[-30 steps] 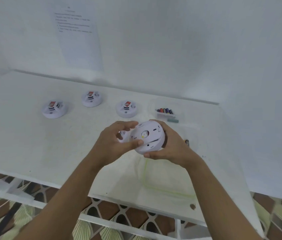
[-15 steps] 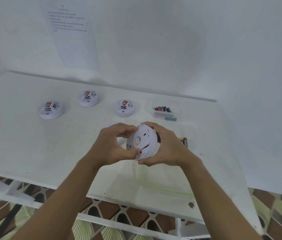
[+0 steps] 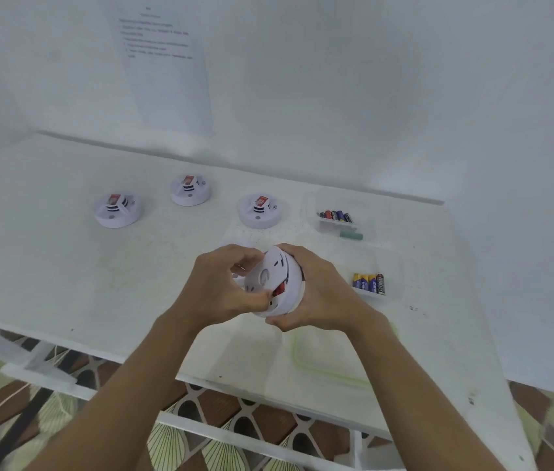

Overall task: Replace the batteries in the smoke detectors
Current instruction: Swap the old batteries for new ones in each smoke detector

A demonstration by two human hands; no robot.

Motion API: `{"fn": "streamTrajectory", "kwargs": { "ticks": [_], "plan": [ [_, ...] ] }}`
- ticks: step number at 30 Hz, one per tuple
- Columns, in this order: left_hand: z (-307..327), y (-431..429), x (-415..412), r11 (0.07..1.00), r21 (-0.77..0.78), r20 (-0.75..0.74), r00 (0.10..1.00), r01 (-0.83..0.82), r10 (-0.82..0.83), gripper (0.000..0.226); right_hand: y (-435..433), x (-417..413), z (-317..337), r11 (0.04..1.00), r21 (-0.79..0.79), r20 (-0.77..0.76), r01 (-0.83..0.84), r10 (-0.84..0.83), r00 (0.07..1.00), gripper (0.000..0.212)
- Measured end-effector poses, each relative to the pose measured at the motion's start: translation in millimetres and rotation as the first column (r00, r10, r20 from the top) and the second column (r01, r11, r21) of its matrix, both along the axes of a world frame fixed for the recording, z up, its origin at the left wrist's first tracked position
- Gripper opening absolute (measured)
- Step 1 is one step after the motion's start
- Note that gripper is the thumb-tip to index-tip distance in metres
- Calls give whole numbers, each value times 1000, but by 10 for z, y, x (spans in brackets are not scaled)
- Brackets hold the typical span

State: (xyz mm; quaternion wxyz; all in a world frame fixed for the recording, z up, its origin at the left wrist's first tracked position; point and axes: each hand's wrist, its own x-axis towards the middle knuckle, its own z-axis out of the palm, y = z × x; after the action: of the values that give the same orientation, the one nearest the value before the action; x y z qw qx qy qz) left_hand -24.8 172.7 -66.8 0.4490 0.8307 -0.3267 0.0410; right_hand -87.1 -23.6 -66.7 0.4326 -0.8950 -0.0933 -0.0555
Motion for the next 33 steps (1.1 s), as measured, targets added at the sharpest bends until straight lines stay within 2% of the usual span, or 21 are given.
{"fn": "streamTrajectory", "kwargs": {
  "ticks": [3, 6, 10, 16, 26, 30, 33],
  "plan": [
    [-23, 60, 7, 1000, -9, 3, 1000, 0, 0, 59, 51, 16, -27, 1000, 17, -15, 0, 0, 1000, 93],
    [-33, 141, 36, 996, 37, 51, 996, 75, -77, 62, 46, 20, -52, 997, 82, -46, -3, 7, 999, 93],
    [5, 219, 70, 995, 39, 58, 994, 86, -89, 49, 49, 13, -77, 990, 137, -82, -11, 23, 996, 93],
    [45, 326, 114, 982, 89, -51, 985, 170, -166, 76, 46, 16, -64, 983, 183, -103, 13, 6, 995, 91],
    [-101, 272, 63, 993, 63, 45, 994, 99, -102, 65, 95, 3, -32, 996, 91, -81, -20, 28, 996, 94],
    [-113, 270, 39, 998, -18, -42, 997, 59, -59, 63, 102, 19, -41, 999, 32, -75, -43, 46, 996, 97],
    [-153, 294, 40, 998, -19, -51, 997, 56, -57, 64, 120, 29, -54, 998, 47, -67, -39, 42, 997, 97]
  ]
}}
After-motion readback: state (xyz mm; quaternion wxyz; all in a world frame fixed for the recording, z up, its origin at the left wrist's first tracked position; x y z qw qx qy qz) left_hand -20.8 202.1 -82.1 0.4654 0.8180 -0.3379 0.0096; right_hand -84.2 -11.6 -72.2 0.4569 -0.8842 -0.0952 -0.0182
